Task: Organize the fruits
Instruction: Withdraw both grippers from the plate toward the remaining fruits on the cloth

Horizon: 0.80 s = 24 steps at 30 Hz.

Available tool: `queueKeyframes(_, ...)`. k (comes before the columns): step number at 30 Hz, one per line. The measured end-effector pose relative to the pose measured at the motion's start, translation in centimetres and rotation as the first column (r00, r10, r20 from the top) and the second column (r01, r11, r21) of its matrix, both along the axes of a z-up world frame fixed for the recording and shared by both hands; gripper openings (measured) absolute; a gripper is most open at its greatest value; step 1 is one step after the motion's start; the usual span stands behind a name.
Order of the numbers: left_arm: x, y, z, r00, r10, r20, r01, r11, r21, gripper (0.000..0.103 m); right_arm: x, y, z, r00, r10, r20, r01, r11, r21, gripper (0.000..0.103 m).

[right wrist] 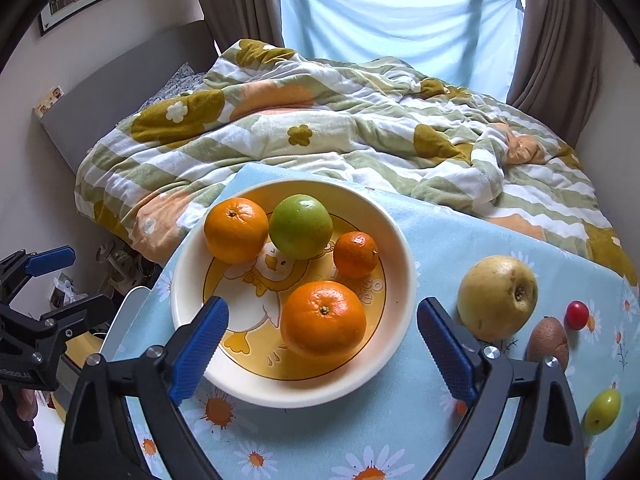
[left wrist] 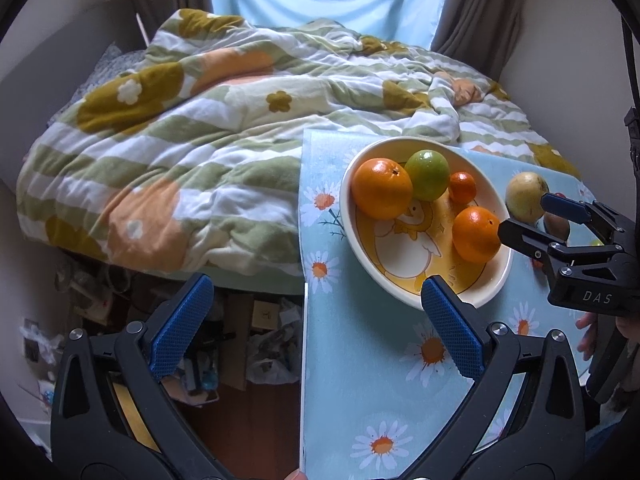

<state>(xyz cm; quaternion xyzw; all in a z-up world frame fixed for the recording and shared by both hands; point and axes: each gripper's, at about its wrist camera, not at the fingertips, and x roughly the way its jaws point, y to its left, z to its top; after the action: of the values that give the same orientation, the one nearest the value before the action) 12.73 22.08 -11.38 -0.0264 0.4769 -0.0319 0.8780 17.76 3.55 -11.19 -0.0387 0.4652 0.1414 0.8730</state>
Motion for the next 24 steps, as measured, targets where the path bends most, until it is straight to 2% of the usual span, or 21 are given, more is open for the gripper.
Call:
queueKeyframes(5, -0.4, -0.5, 1.6, 0.999, -0.032, 0.021, 0.031, 0.999, 0.015, 0.103, -1.6, -1.3, 2.0, 0.998, -0.061, 0.007, 0.061, 0.998, -0.004, 0.094)
queueKeyframes(13, -0.6, -2.2, 3.5, 0.992, -0.110, 0.060, 0.111, 0.994, -0.005, 0.103, -4.8, -4.6, 5.2, 0.985, -0.168, 0.048, 0.168, 0.986, -0.016, 0.094)
queueKeyframes(20, -0.6, -5.1, 5.2, 0.983, -0.154, 0.099, 0.153, 0.988, 0.012, 0.103, -7.2, -9.0, 6.7, 0.963, -0.265, 0.049, 0.266, 0.964, 0.005, 0.094)
queueKeyframes(24, -0.5, -7.6, 5.8, 0.982, -0.157, 0.109, 0.158, 0.987, -0.002, 0.103, -8.0, -12.2, 6.8, 0.953, -0.300, 0.033, 0.300, 0.954, 0.001, 0.094)
